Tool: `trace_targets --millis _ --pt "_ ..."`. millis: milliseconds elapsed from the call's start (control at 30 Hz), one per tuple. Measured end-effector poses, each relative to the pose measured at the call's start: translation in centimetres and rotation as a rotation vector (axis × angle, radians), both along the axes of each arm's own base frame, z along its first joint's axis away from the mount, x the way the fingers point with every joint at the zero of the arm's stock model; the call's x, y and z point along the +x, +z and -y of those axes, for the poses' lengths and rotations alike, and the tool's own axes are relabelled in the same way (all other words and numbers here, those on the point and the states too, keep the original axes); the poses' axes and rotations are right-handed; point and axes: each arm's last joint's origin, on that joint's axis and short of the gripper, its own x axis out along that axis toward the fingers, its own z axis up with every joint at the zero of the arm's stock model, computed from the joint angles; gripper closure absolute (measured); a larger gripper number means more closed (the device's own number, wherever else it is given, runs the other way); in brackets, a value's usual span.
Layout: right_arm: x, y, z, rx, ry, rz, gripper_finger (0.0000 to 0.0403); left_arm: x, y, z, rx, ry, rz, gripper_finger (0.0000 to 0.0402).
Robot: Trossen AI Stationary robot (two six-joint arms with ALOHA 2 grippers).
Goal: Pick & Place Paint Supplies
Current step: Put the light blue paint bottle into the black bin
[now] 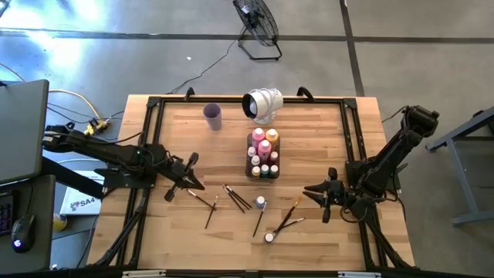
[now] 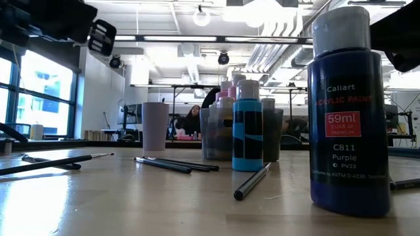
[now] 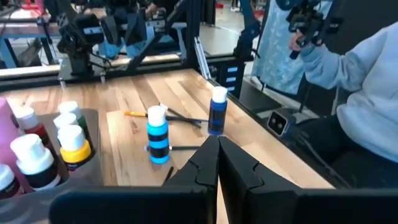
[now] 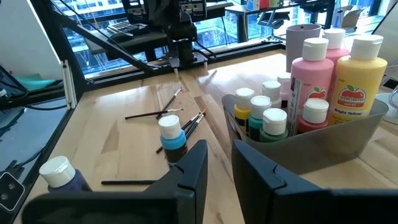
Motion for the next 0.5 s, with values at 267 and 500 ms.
trace_targets --millis 267,500 --pt "0.0 -0.1 -0.1 0.003 0.023 -0.012 0.0339 1.8 -1.1 0.3 0.009 -0.004 -0.024 0.0396" --pt "0.0 -0.1 -0.1 0.004 0.024 -0.012 0.0339 2.9 -1.6 0.5 0.003 -0.033 -0.004 0.0396"
